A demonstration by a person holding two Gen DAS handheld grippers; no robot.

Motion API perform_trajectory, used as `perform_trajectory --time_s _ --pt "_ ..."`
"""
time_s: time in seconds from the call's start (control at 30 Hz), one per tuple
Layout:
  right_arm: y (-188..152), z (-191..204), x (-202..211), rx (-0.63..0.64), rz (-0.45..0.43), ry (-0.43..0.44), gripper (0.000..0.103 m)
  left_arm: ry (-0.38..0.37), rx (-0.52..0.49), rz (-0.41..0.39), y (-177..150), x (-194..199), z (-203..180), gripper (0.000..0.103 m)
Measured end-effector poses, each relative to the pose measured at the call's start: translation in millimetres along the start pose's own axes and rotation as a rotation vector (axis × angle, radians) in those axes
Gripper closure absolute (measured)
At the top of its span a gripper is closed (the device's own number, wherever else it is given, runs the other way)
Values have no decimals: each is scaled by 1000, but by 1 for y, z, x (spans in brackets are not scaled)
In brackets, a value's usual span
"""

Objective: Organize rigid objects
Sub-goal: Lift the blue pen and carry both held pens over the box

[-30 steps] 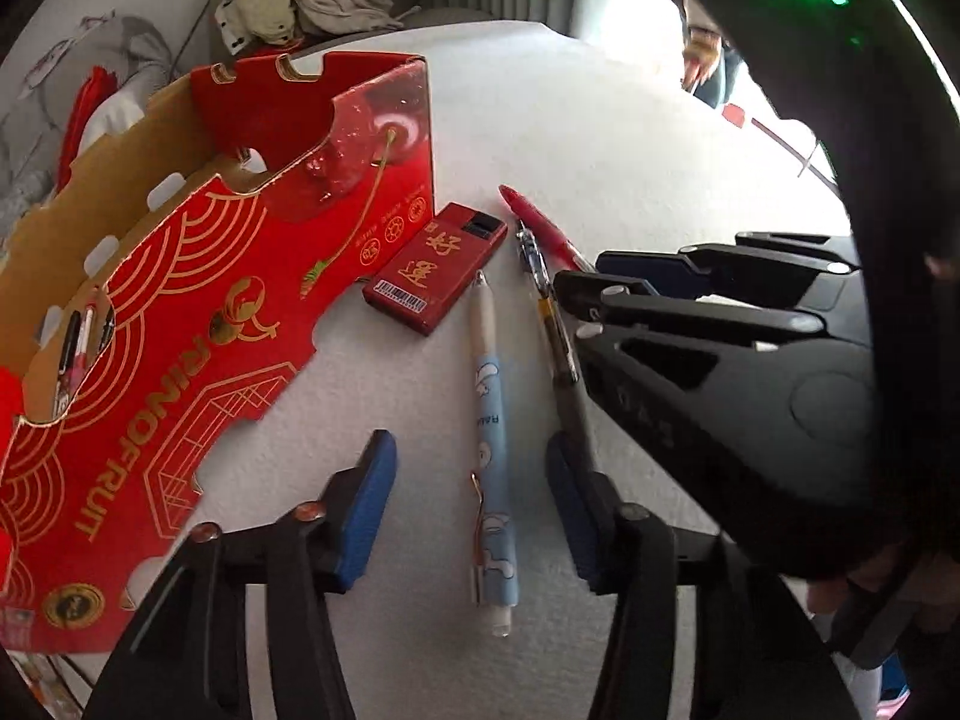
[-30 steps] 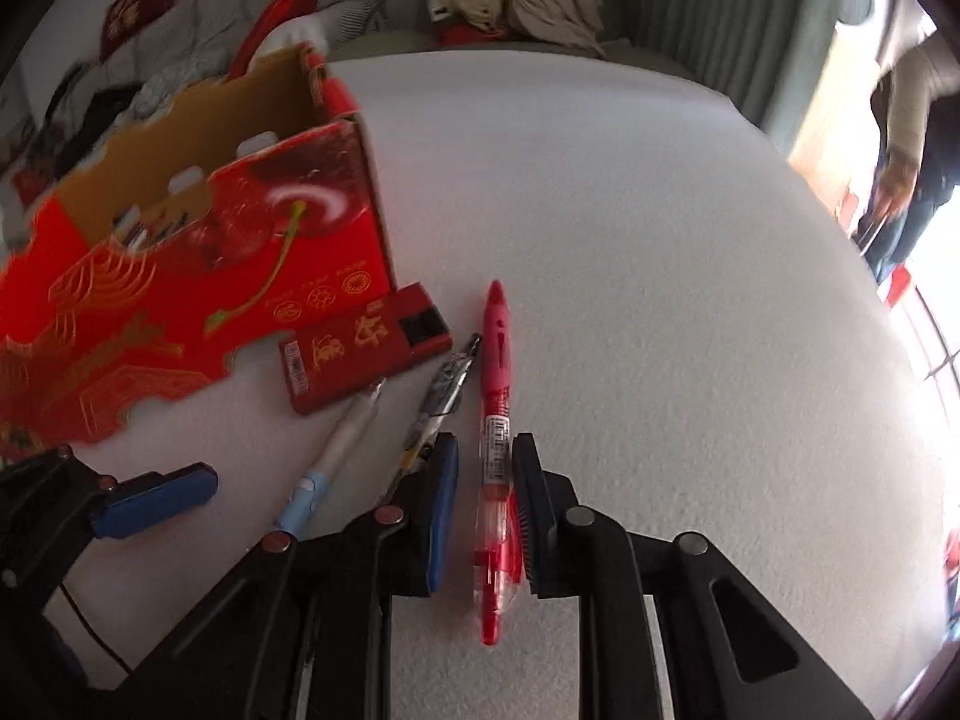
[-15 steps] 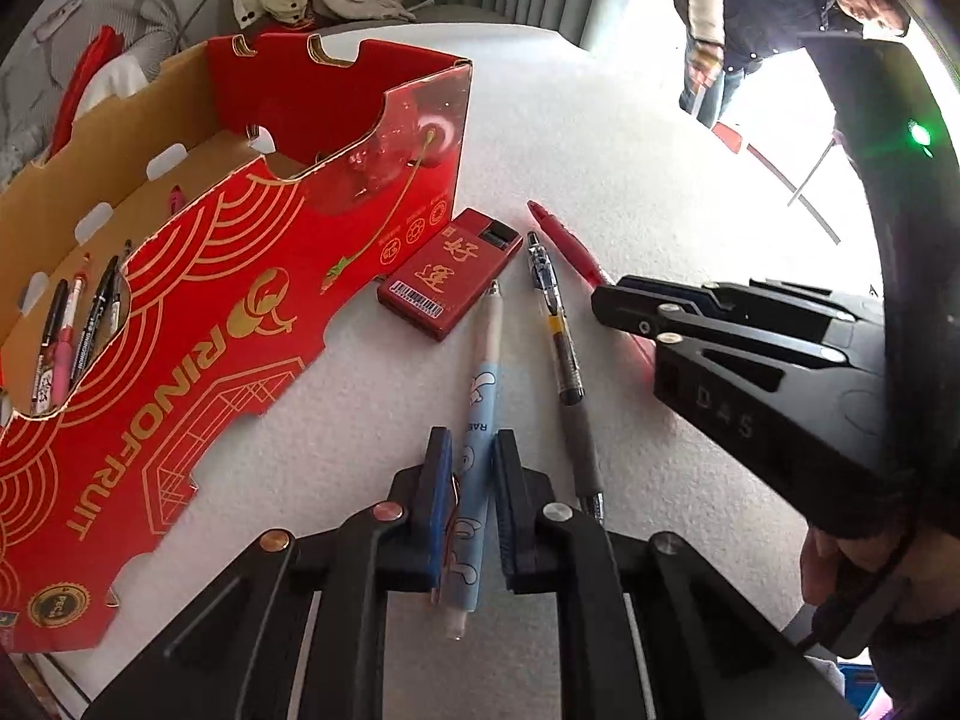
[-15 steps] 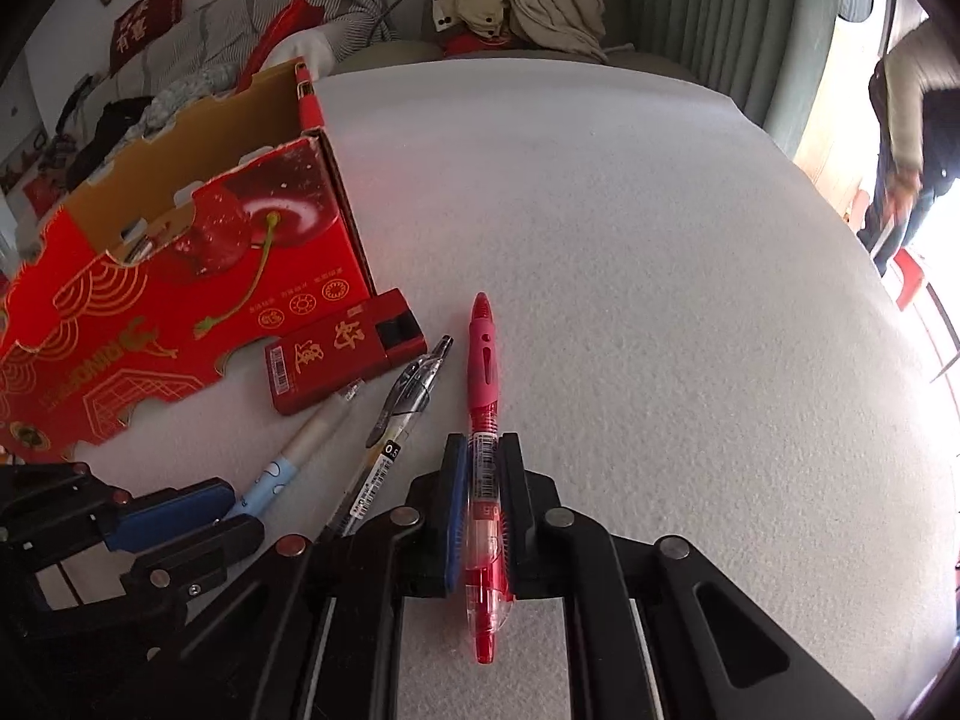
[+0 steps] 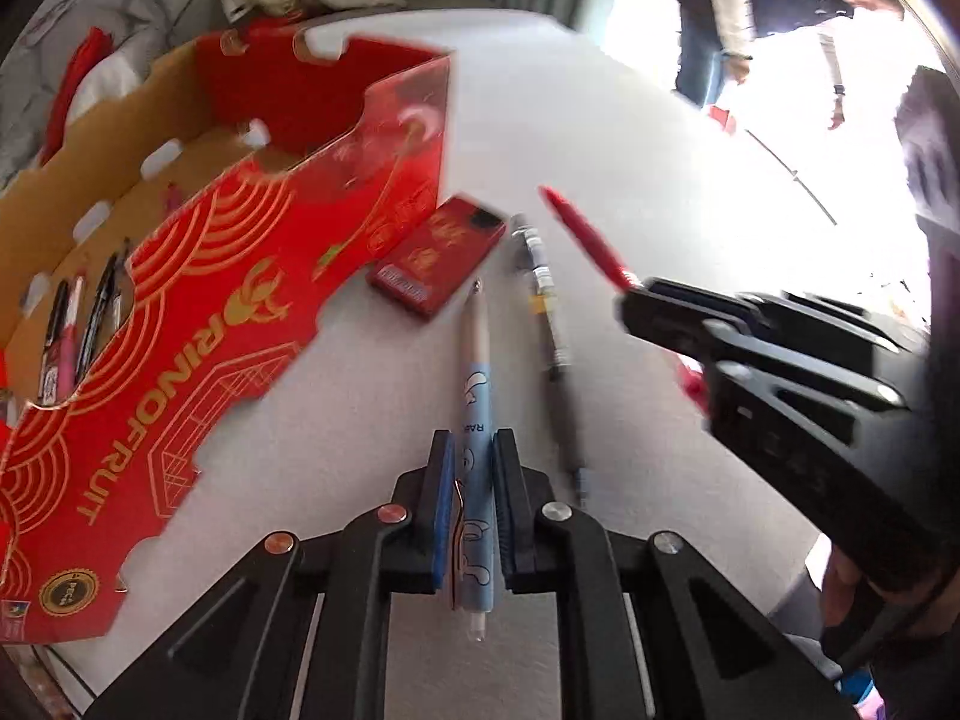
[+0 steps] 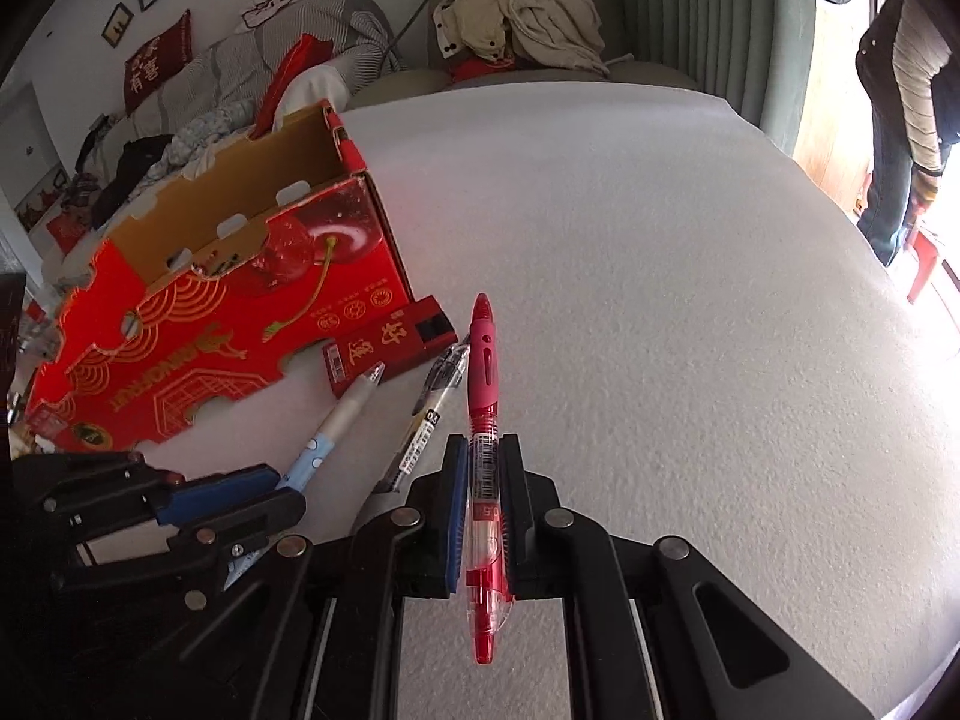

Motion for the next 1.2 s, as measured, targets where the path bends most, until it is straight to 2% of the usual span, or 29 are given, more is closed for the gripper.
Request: perform_trajectory --time_s 0.1,0.17,0.2,0.3,0.33,0.37,0.47,0.6,0.77,0.97,1.2 --pt "-5 3 -8 -1 22 -5 92 1 -29 13 6 -5 -3 84" --pt "-11 5 -10 -2 36 0 92 -10 -69 35 8 -10 -11 67" --pt "-13 5 -11 0 38 -1 92 -11 -91 47 10 -13 -16 63" --pt "-11 2 -11 2 27 -7 92 9 -134 73 14 -19 -20 64" --pt "-11 2 -10 -10 27 2 92 -1 -133 81 15 -19 -21 73" --pt "-11 1 -10 -13 29 5 92 -8 -133 83 16 -19 -20 94" --pt "-11 4 -11 -3 29 2 92 -43 -110 97 18 -20 -16 94" --pt "-8 4 -7 -10 20 -4 92 -23 -128 57 20 -17 -10 94" --pt "8 8 10 -18 -35 12 92 -3 -123 0 23 2 -7 94" --pt "29 21 27 1 -94 27 92 56 -93 -81 33 28 12 94" --pt "44 44 34 43 -118 61 92 148 -52 -163 40 54 49 94"
Point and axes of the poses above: each gripper's, at about its wrist camera, not at the fingertips, and x roughly against the way its jaws point, z to its left, y to its top, the point moved 10 cm from there along -x, roughly the way its jaws point, and after that the axes turned 13 degrees about -z, right-handed, at the moved point
